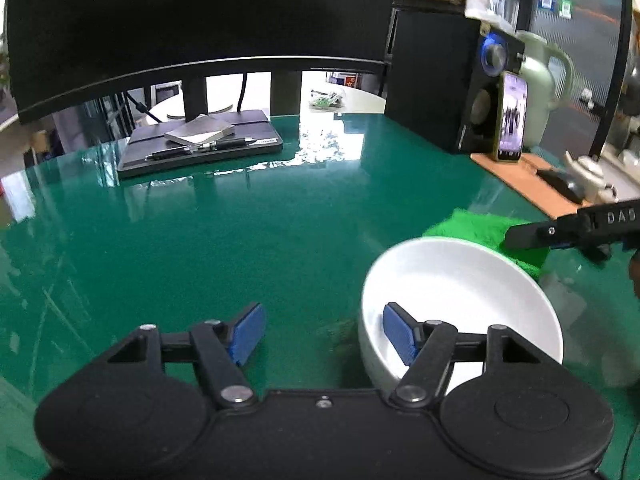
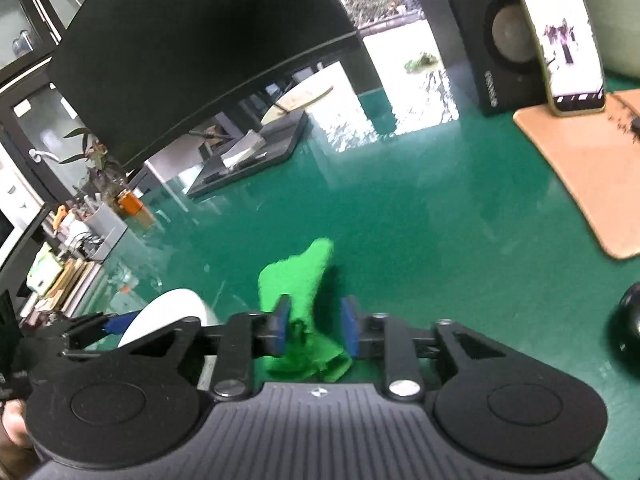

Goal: Clean bowl
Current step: 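Hold the bowl with the left tool while the right tool wipes the cloth across its rim, then press the cloth onto the bowl rim and rub it with the right tool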

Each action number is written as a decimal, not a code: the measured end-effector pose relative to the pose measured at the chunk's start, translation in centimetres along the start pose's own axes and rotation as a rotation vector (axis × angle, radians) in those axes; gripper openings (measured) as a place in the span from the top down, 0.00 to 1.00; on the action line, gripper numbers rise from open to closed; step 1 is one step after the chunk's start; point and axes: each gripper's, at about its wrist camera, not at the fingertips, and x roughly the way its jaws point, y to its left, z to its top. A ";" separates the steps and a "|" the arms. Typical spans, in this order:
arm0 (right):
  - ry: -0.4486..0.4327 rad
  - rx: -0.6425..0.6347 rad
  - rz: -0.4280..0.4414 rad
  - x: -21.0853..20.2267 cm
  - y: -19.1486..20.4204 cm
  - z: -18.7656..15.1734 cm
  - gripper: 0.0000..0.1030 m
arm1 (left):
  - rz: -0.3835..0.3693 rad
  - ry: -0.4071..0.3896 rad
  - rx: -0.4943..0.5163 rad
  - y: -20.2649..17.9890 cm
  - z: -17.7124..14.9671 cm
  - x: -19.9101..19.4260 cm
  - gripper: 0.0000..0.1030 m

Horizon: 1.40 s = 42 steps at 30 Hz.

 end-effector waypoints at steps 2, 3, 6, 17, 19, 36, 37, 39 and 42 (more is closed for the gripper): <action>-0.004 -0.006 0.010 0.5 -0.1 0.4 0.66 | -0.015 0.002 0.011 -0.4 -0.3 -0.5 0.32; -0.002 -0.008 0.009 0.7 -0.1 0.5 0.66 | -0.021 0.006 0.013 -0.5 -0.4 -0.6 0.31; 0.066 -0.023 0.003 3.1 -0.2 0.8 0.65 | -0.029 0.020 0.027 -1.4 -1.1 -0.8 0.31; 0.091 0.264 0.253 1.9 -2.3 -1.0 0.95 | -0.034 0.028 0.123 -1.9 -0.7 0.2 0.75; 0.108 0.320 0.292 1.6 -2.5 -1.6 0.95 | -0.060 0.031 0.123 -1.5 -0.3 0.9 0.75; 0.187 0.553 0.383 5.7 -2.0 -1.2 0.93 | -0.118 0.042 0.130 -1.0 0.1 1.6 0.64; 0.192 0.564 0.387 4.9 -2.4 -1.7 0.92 | -0.119 0.042 0.132 -0.9 0.1 1.6 0.64; 0.194 0.580 0.395 4.1 -2.7 -2.1 0.92 | -0.124 0.040 0.139 -1.0 0.1 1.7 0.64; 0.172 0.582 0.391 4.0 -2.3 -1.9 0.92 | -0.121 0.037 0.139 -1.1 0.1 1.7 0.64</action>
